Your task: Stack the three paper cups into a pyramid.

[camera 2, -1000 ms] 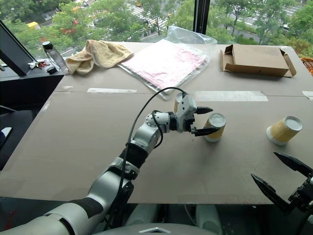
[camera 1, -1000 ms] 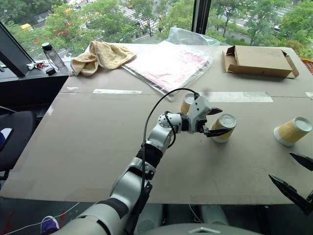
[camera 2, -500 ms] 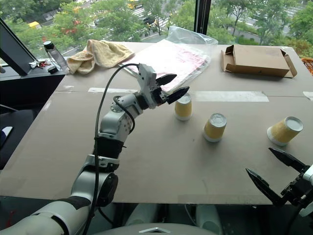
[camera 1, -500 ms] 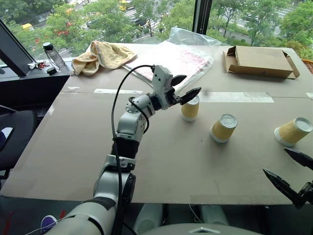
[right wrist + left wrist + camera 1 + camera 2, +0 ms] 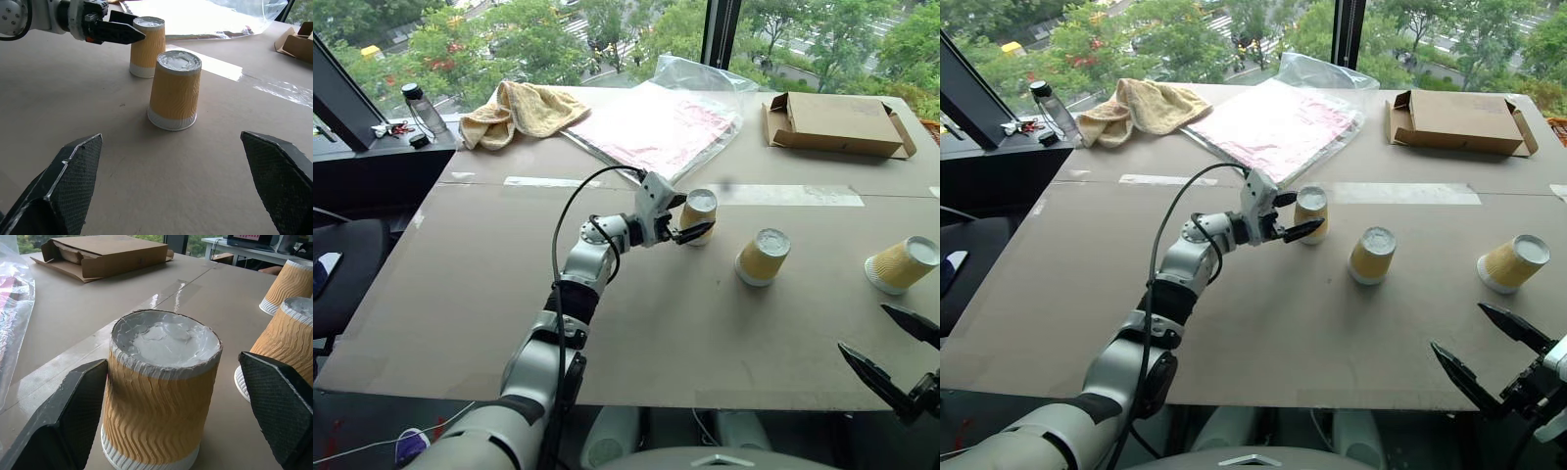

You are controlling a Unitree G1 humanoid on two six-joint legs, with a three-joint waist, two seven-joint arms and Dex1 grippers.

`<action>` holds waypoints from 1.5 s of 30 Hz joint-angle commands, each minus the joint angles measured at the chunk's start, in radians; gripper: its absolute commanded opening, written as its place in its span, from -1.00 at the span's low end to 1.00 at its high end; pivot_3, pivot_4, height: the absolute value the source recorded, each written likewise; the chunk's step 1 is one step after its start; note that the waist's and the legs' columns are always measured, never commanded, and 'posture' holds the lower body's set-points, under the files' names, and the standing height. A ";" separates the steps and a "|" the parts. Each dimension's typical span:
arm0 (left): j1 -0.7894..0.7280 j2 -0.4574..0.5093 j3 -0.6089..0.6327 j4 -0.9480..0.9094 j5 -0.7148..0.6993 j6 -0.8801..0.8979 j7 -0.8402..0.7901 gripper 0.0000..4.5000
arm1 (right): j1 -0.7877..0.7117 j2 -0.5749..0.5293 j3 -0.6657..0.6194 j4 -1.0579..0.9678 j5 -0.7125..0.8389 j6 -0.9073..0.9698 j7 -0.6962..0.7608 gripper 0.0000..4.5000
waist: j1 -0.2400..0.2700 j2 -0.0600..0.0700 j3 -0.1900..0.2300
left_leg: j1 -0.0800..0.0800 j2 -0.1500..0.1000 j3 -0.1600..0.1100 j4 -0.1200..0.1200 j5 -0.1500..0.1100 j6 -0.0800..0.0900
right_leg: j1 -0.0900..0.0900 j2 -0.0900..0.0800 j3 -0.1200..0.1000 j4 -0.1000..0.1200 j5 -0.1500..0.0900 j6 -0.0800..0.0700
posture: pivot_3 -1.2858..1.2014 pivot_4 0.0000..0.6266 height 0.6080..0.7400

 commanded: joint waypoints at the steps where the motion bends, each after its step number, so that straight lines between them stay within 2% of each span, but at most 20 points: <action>1: -0.045 -0.008 -0.001 0.043 0.015 -0.069 -0.022 0.60 | 0.018 0.012 -0.037 -0.037 0.004 -0.023 -0.005 1.00 | 0.001 0.000 0.000 | 0.000 0.000 0.000 0.000 0.000 0.000 | 0.000 0.000 0.000 0.000 0.000 0.000 | 0.03 -0.52 1.00; 4: -0.052 -0.009 0.016 0.059 -0.002 -0.101 -0.056 0.05 | 0.028 0.018 -0.044 -0.041 0.004 -0.025 -0.005 1.00 | 0.001 0.000 0.000 | 0.000 0.000 0.000 0.000 0.000 0.000 | 0.000 0.000 0.000 0.000 0.000 0.000 | 0.03 -0.52 1.00; 5: -0.049 -0.007 0.021 0.053 -0.014 -0.103 -0.078 0.01 | 0.031 0.019 -0.045 -0.042 0.003 -0.026 -0.005 1.00 | 0.001 0.000 0.000 | 0.000 0.000 0.000 0.000 0.000 0.000 | 0.000 0.000 0.000 0.000 0.000 0.000 | 0.03 -0.52 1.00; 10: 0.018 0.011 0.011 -0.076 -0.095 -0.032 -0.236 0.01 | 0.042 0.025 -0.036 -0.042 -0.007 -0.034 -0.008 1.00 | -0.003 0.000 0.000 | 0.000 0.000 0.000 0.000 0.000 0.000 | 0.000 0.000 0.000 0.000 0.000 0.000 | 0.03 -0.52 1.00; 13: 0.064 0.031 -0.010 -0.140 -0.095 -0.011 -0.272 0.01 | 0.043 0.027 -0.028 -0.043 -0.015 -0.035 -0.010 1.00 | -0.005 0.000 0.000 | 0.000 0.000 0.000 0.000 0.000 0.000 | 0.000 0.000 0.000 0.000 0.000 0.000 | 0.03 -0.52 1.00; 21: 0.150 0.036 -0.070 -0.213 -0.050 -0.048 -0.267 0.01 | 0.045 0.033 -0.013 -0.048 -0.031 -0.034 -0.016 1.00 | -0.004 0.000 0.000 | 0.000 0.001 0.000 0.000 0.000 0.000 | 0.000 0.000 0.000 0.000 0.000 0.000 | 0.03 -0.52 1.00; 35: 0.135 -0.005 -0.091 -0.183 -0.011 -0.073 -0.215 0.01 | 0.068 0.040 -0.026 -0.073 -0.031 -0.028 -0.025 1.00 | 0.007 0.001 0.000 | 0.000 0.000 0.000 0.000 0.000 0.000 | 0.000 0.000 0.000 0.000 0.000 0.000 | 0.03 -0.52 1.00; 37: 0.133 -0.006 -0.085 -0.182 -0.017 -0.069 -0.216 0.42 | 0.072 0.040 -0.029 -0.076 -0.029 -0.027 -0.027 1.00 | 0.007 0.001 0.000 | 0.000 0.000 0.000 0.000 0.000 0.000 | 0.000 0.000 0.000 0.000 0.000 0.000 | 0.03 -0.52 1.00; 38: 0.133 -0.005 -0.083 -0.184 -0.021 -0.063 -0.219 0.49 | 0.073 0.040 -0.031 -0.077 -0.028 -0.027 -0.028 1.00 | 0.007 0.001 0.000 | 0.000 0.000 0.000 0.000 0.000 0.000 | 0.000 0.000 0.000 0.000 0.000 0.000 | 0.03 -0.52 1.00; 40: 0.136 -0.005 -0.077 -0.194 -0.030 -0.060 -0.221 0.91 | 0.077 0.040 -0.035 -0.081 -0.026 -0.026 -0.030 1.00 | 0.007 0.001 0.000 | 0.000 0.000 0.000 0.000 0.000 0.000 | 0.000 0.000 0.000 0.000 0.000 0.000 | 0.03 -0.52 1.00; 45: 0.157 0.016 -0.053 -0.267 -0.091 -0.004 -0.260 0.96 | 0.085 0.046 -0.034 -0.089 -0.024 -0.028 -0.039 1.00 | 0.006 0.001 0.000 | 0.000 0.001 0.000 0.000 0.000 0.000 | 0.000 0.000 0.000 0.000 0.000 0.000 | 0.03 -0.52 1.00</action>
